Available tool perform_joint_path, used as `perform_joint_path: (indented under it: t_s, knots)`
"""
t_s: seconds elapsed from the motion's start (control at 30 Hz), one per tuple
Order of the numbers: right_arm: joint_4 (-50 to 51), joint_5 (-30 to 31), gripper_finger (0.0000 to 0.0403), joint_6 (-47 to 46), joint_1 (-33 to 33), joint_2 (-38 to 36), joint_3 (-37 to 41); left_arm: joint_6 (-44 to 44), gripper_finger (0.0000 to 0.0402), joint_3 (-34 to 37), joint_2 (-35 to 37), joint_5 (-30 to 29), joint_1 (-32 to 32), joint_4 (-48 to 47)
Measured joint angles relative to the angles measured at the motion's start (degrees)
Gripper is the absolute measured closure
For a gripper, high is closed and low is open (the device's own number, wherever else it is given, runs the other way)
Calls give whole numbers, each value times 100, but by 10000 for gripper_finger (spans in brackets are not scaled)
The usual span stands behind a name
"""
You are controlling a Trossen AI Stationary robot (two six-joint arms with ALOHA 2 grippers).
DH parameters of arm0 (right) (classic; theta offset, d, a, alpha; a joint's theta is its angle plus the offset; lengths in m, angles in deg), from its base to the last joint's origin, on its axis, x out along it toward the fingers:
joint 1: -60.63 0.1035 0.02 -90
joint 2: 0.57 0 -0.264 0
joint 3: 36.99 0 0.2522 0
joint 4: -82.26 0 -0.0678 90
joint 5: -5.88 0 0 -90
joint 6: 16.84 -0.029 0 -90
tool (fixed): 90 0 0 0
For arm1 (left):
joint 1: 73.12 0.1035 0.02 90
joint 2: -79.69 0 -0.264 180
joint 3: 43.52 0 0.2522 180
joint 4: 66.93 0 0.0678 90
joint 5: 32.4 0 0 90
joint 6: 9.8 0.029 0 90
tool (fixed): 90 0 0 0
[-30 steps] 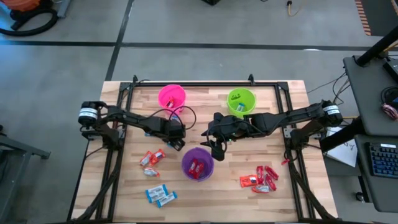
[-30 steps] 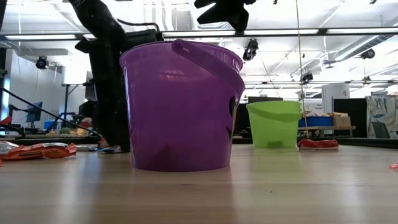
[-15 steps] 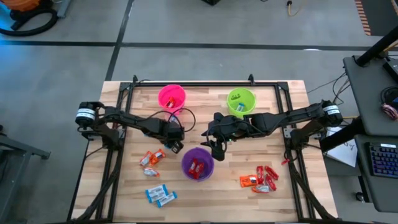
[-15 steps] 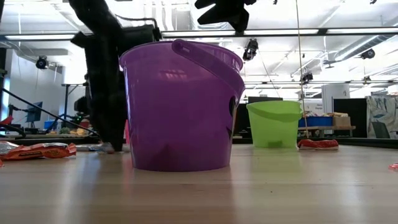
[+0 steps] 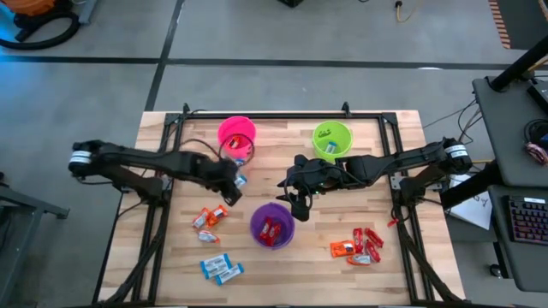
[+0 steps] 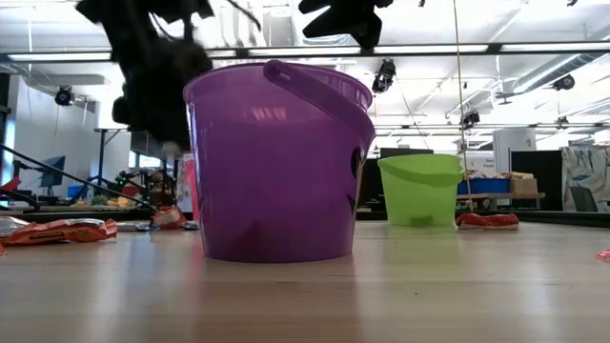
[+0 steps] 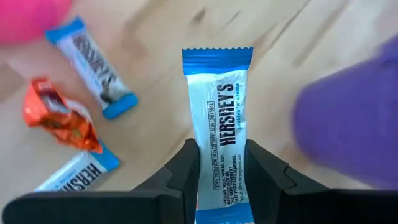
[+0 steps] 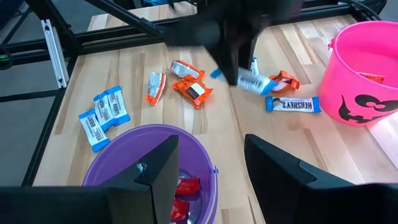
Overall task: Sort candy
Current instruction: Put the white-blue chocolate into the green bucket
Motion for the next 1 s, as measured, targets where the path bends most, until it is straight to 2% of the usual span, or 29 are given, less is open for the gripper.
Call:
perform_joint_path:
  t_s: [0.07, 0.27, 0.4, 0.63, 0.73, 1.0]
  knots:
    - [-4, 2, 229, 0, 0, 0, 0, 112, 322, -8, 379, -128, 4, 7]
    - [-9, 139, 229, 1, 0, 0, 0, 420, 322, -79, 1267, -1229, 347, 372]
    - [-9, 146, 229, 1, -16, 0, 0, 746, 322, -79, 1506, -1280, 951, 916]
    - [-7, 161, 229, -40, -27, 0, 0, 1160, 322, -72, 1308, -1269, 2226, 1191]
    - [0, 172, 229, -49, -39, 0, 0, 1317, 322, -70, 1071, -1070, 2634, 1241]
    - [36, 332, 229, -9, -183, 0, 0, 1416, 322, -263, 173, -622, 3210, 1575]
